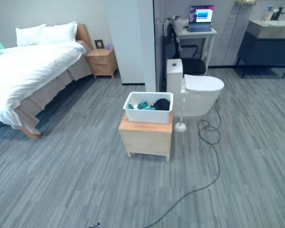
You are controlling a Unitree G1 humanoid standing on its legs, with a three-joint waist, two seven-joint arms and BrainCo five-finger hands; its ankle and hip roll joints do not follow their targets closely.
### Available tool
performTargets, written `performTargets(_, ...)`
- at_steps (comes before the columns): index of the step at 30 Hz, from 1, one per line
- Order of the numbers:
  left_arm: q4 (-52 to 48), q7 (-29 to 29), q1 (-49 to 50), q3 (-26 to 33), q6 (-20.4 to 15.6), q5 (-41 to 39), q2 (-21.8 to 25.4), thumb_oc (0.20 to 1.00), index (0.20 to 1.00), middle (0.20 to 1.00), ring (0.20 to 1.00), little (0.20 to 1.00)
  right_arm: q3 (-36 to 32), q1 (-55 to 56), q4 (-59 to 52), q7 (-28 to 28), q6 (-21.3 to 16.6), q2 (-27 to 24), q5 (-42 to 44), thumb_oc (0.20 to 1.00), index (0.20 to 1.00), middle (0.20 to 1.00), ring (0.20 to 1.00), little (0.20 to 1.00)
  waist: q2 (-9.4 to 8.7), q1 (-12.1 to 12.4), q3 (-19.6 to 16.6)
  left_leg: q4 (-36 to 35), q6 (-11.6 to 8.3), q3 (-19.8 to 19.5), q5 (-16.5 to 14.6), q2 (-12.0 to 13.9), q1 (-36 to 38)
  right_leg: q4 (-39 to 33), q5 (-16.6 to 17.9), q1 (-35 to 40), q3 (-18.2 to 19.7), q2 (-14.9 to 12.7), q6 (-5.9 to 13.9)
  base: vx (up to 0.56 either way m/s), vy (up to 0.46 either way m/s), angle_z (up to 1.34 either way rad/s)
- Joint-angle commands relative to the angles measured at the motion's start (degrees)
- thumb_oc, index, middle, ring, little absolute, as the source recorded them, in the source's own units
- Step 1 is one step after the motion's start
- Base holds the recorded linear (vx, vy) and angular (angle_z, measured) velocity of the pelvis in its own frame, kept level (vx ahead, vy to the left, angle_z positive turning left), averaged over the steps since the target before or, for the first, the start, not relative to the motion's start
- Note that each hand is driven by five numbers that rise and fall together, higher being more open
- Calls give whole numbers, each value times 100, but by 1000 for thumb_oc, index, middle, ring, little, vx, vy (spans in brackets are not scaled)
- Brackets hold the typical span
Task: Grab the laundry basket,head to the washer,open it,put in the laundry and shut it.
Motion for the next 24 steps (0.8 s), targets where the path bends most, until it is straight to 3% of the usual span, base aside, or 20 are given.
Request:
performTargets(1, 76, 11, -219, 135, -180, 42, 27, 1000, 1000, 1000, 1000, 1000, 242, 43, 423, 10, 58, 68, -77, 1000, 1000, 1000, 1000, 1000, -325, -18, -116, -674, -414, -422, 319, 242, 72, -1186, 400, 775, -32, -548, 663, 0, 0, 0)
performTargets(24, 260, 48, -231, 231, -178, 18, 100, 1000, 1000, 1000, 1000, 1000, 344, 18, 283, 42, 12, 123, -17, 1000, 1000, 1000, 1000, 1000, -394, -51, -133, -674, -435, -403, 310, 267, 69, -1186, 388, 767, 2, -510, 638, 0, 0, 0)
